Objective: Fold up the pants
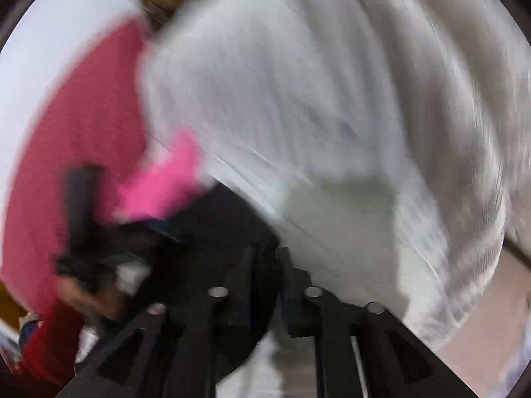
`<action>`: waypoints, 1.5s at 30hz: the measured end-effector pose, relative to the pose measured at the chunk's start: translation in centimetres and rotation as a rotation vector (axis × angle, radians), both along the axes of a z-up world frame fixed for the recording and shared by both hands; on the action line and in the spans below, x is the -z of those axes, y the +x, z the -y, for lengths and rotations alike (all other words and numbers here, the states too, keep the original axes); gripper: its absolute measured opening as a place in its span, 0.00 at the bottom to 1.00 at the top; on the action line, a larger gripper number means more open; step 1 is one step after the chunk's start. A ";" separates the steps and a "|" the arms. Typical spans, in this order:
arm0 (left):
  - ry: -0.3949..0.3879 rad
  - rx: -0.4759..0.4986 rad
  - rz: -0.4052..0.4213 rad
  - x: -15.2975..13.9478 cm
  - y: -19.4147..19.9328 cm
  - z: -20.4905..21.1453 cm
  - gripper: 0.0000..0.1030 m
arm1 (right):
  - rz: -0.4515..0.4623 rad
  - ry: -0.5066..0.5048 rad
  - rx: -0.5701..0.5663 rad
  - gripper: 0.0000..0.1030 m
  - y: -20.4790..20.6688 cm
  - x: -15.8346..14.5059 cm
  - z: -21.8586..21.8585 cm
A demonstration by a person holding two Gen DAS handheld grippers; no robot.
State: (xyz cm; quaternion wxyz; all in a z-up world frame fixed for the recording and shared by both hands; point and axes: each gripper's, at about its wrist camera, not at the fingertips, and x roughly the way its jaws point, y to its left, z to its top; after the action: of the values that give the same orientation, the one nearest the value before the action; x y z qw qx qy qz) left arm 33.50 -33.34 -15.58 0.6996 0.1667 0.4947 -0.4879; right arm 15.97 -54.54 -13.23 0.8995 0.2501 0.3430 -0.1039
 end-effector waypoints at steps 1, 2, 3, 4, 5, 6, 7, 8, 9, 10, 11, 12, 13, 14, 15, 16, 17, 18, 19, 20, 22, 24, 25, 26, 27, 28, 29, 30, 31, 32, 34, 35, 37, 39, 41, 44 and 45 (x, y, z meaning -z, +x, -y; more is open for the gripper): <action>-0.009 -0.027 -0.007 -0.3 0.0 -0.4 0.39 | 0.070 0.072 -0.003 0.19 -1.0 0.7 1.0; -0.014 -0.037 0.000 -0.9 0.0 -1.0 0.40 | 0.090 0.095 0.007 0.20 -1.9 0.5 1.3; -0.010 -0.044 0.014 -1.7 0.1 -2.0 0.42 | 0.081 0.083 0.009 0.24 -2.5 0.0 1.2; 0.007 -0.063 0.046 -2.8 0.2 -3.1 0.48 | 0.070 0.020 0.034 0.28 -3.2 -0.8 0.9; 0.021 -0.097 0.089 -4.3 0.3 -4.5 0.51 | 0.050 -0.058 0.073 0.43 -3.4 -1.5 0.5; 0.014 -0.123 0.121 -5.5 0.3 -6.0 0.54 | 0.025 -0.152 0.118 0.54 -3.8 -2.4 0.1; -0.003 -0.155 0.157 -7.1 0.1 -7.7 0.58 | 0.021 -0.232 0.148 0.54 -4.1 -3.2 -0.5; -0.019 -0.206 0.199 -9.0 -0.2 -10.6 0.61 | 0.036 -0.275 0.154 0.54 -4.7 -4.1 -1.0; -0.024 -0.234 0.217 -9.8 -0.4 -12.4 0.66 | 0.070 -0.296 0.139 0.54 -5.6 -5.1 -1.6; -0.028 -0.280 0.240 -10.9 -0.8 -14.9 0.66 | 0.091 -0.295 0.114 0.54 -6.1 -5.5 -2.2; -0.025 -0.336 0.257 -11.5 -1.9 -17.4 0.66 | 0.107 -0.289 0.079 0.54 -6.3 -5.9 -2.8; -0.019 -0.380 0.265 -11.7 -2.7 -19.4 0.66 | 0.116 -0.286 0.024 0.54 -6.5 -6.4 -3.9; -0.013 -0.457 0.272 -11.8 -4.2 -23.2 0.66 | 0.117 -0.290 -0.010 0.54 -6.8 -6.5 -4.6; -0.012 -0.508 0.271 -11.6 -5.4 -25.5 0.66 | 0.119 -0.294 -0.042 0.54 -6.2 -6.5 -5.8; -0.010 -0.582 0.264 -11.2 -7.2 -28.9 0.66 | 0.121 -0.291 -0.078 0.54 -6.0 -6.5 -6.7; -0.002 -0.650 0.257 -10.8 -8.7 -31.6 0.66 | 0.117 -0.277 -0.120 0.54 -6.1 -6.5 -7.9; 0.005 -0.706 0.251 -10.3 -10.0 -33.6 0.66 | 0.107 -0.255 -0.171 0.54 -5.8 -6.4 -9.0; 0.013 -0.754 0.238 -9.9 -11.1 -35.8 0.66 | 0.098 -0.242 -0.204 0.54 -5.2 -5.9 -9.9; 0.038 -0.810 0.208 -9.0 -12.6 -38.8 0.66 | 0.085 -0.228 -0.254 0.54 -4.4 -5.7 -11.1; 0.065 -0.841 0.191 -8.1 -13.8 -40.0 0.66 | 0.075 -0.223 -0.301 0.54 -3.1 -5.6 -12.5; 0.105 -0.866 0.189 -7.3 -15.3 -42.1 0.66 | 0.025 -0.235 -0.394 0.54 -0.4 -5.5 -15.2; 0.126 -0.841 0.211 -6.8 -16.3 -42.1 0.66 | -0.018 -0.269 -0.419 0.54 1.5 -5.4 -17.9; 0.143 -0.797 0.240 -6.4 -16.6 -41.6 0.66 | -0.016 -0.297 -0.445 0.54 2.4 -5.5 -19.5; 0.154 -0.761 0.261 -6.0 -16.6 -41.0 0.66 | -0.012 -0.334 -0.477 0.54 3.2 -5.7 -21.1; 0.164 -0.724 0.279 -5.6 -16.5 -40.5 0.66 | -0.014 -0.367 -0.497 0.54 3.1 -5.7 -22.2; 0.174 -0.663 0.298 -4.9 -16.3 -39.6 0.66 | -0.022 -0.405 -0.518 0.54 4.3 -5.6 -23.4; 0.175 -0.618 0.304 -4.3 -16.0 -38.9 0.66 | -0.030 -0.426 -0.546 0.54 5.0 -5.4 -24.2; 0.171 -0.564 0.307 -3.5 -15.5 -38.0 0.66 | -0.053 -0.434 -0.592 0.54 5.7 -5.0 -25.3; 0.166 -0.534 0.307 -3.1 -15.3 -37.5 0.66 | -0.076 -0.424 -0.612 0.54 6.5 -4.5 -26.0; 0.156 -0.485 0.302 -2.2 -14.6 -36.5 0.66 | -0.112 -0.399 -0.621 0.54 7.1 -3.9 -26.3; 0.144 -0.431 0.304 -1.7 -13.9 -35.3 0.60 | -0.165 -0.335 -0.616 0.54 8.0 -2.8 -26.4; 0.135 -0.398 0.303 -1.2 -13.4 -34.8 0.57 | -0.181 -0.310 -0.610 0.54 8.6 -2.1 -26.7; 0.118 -0.353 0.277 -0.5 -12.7 -34.4 0.36 | -0.226 -0.253 -0.591 0.54 9.3 -1.0 -27.0; 0.124 -0.315 0.238 0.5 -11.9 -34.1 0.24 | -0.259 -0.190 -0.578 0.54 10.2 0.0 -27.4; 0.113 -0.286 0.236 1.4 -11.6 -34.2 0.23 | -0.299 -0.139 -0.548 0.54 11.2 1.0 -27.7; 0.070 -0.274 0.228 1.5 -11.3 -34.6 0.21 | -0.367 -0.064 -0.498 0.57 12.8 2.7 -28.0; 0.064 -0.276 0.229 1.4 -11.3 -34.7 0.13 | -0.383 -0.036 -0.474 0.58 13.3 3.3 -27.9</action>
State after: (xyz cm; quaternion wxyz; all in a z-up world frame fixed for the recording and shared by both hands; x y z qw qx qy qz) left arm 22.20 1.37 -17.01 0.8062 0.1737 0.4450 -0.3490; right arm 29.25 -26.60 -16.53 0.8219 0.1232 0.5532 0.0575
